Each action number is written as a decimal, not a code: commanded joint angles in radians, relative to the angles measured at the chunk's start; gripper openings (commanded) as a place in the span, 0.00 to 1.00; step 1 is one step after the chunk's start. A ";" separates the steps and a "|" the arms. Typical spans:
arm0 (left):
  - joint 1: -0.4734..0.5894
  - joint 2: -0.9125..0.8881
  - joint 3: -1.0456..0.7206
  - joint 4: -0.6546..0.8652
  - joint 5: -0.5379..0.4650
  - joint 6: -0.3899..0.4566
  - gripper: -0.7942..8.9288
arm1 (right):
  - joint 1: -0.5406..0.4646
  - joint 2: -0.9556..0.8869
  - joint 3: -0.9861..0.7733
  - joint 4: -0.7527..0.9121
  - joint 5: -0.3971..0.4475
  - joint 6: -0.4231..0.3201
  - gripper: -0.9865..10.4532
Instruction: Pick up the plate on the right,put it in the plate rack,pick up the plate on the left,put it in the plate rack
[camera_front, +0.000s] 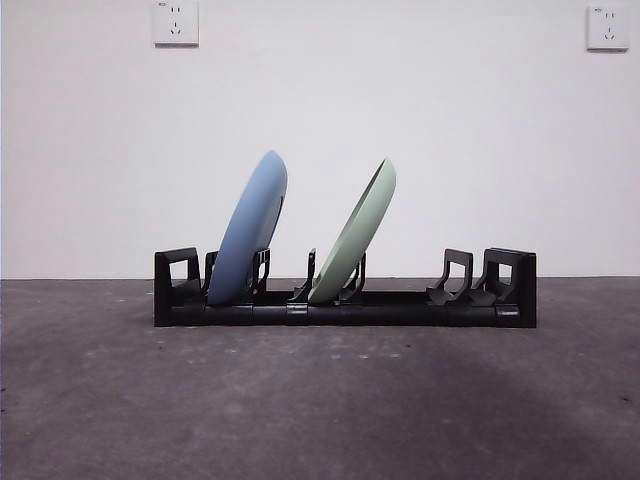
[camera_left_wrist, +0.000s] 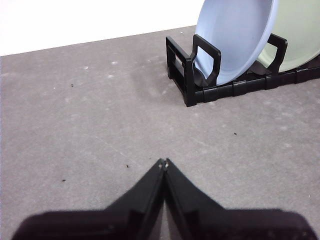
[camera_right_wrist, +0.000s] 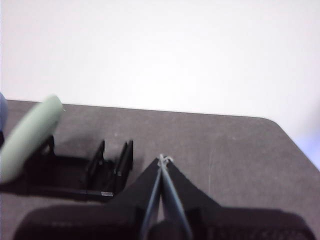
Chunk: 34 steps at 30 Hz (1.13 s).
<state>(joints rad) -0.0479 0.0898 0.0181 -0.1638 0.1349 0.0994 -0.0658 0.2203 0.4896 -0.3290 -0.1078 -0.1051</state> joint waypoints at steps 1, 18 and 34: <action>0.003 0.000 -0.011 0.005 0.002 -0.010 0.08 | -0.001 -0.064 -0.158 0.071 0.017 0.003 0.09; 0.003 0.011 -0.011 0.005 0.002 -0.010 0.08 | -0.001 -0.212 -0.461 0.112 0.083 0.101 0.09; 0.003 0.015 -0.011 0.005 0.002 -0.010 0.08 | 0.000 -0.211 -0.461 0.112 0.082 0.105 0.09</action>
<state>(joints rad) -0.0479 0.1047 0.0181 -0.1638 0.1349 0.0990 -0.0658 0.0097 0.0383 -0.2249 -0.0265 -0.0040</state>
